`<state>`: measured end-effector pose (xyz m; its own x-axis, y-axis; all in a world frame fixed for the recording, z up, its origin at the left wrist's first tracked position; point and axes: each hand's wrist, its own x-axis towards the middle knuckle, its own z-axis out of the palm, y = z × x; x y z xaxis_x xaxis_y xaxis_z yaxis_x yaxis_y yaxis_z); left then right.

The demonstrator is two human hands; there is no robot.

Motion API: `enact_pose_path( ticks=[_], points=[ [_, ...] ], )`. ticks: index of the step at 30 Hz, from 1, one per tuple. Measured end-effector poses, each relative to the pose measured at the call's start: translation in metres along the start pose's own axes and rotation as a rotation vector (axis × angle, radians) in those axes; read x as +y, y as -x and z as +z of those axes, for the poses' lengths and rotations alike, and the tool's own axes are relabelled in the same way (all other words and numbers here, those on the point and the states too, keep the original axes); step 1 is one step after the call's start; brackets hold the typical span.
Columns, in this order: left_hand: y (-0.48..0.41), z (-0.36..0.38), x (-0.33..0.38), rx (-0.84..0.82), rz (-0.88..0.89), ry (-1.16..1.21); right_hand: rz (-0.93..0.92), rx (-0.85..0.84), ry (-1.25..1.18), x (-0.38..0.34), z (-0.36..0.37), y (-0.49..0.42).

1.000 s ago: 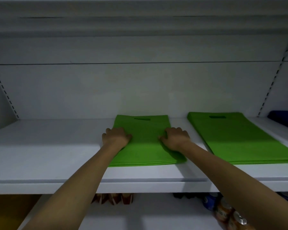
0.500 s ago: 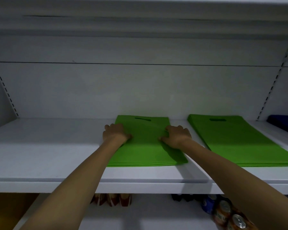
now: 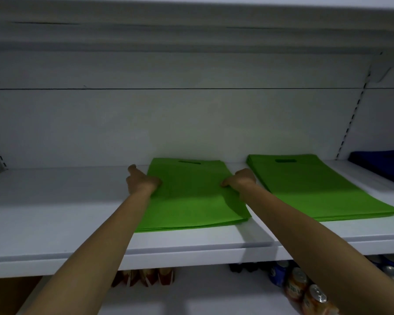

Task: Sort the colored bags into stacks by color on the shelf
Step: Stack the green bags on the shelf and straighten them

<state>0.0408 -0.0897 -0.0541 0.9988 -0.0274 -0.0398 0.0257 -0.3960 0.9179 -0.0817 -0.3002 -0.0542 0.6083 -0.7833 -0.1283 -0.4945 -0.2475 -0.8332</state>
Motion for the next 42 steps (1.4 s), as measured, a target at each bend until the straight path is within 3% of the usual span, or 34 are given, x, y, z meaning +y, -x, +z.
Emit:
enact_pose_path(
  ticks=[8, 13, 19, 29, 42],
  points=[
    [-0.004, 0.001, 0.008, 0.007, -0.066, 0.171, 0.020, -0.007, -0.137, -0.002, -0.007, 0.001],
    [0.001, 0.012, 0.019, -0.249, -0.214, 0.406, -0.145, -0.017, -0.172, -0.006, -0.032, 0.005],
    [0.018, 0.034, 0.038, -0.217, -0.020, 0.298, -0.196, 0.042, -0.322, -0.002, -0.072, 0.013],
    [0.064, 0.081, 0.087, -0.254, 0.276, 0.323, -0.202, 0.193, -0.382, 0.023, -0.149, 0.008],
    [0.120, 0.166, 0.143, -0.344, 0.419, 0.477, -0.216, 0.178, -0.493, 0.056, -0.255, -0.021]
  ],
)
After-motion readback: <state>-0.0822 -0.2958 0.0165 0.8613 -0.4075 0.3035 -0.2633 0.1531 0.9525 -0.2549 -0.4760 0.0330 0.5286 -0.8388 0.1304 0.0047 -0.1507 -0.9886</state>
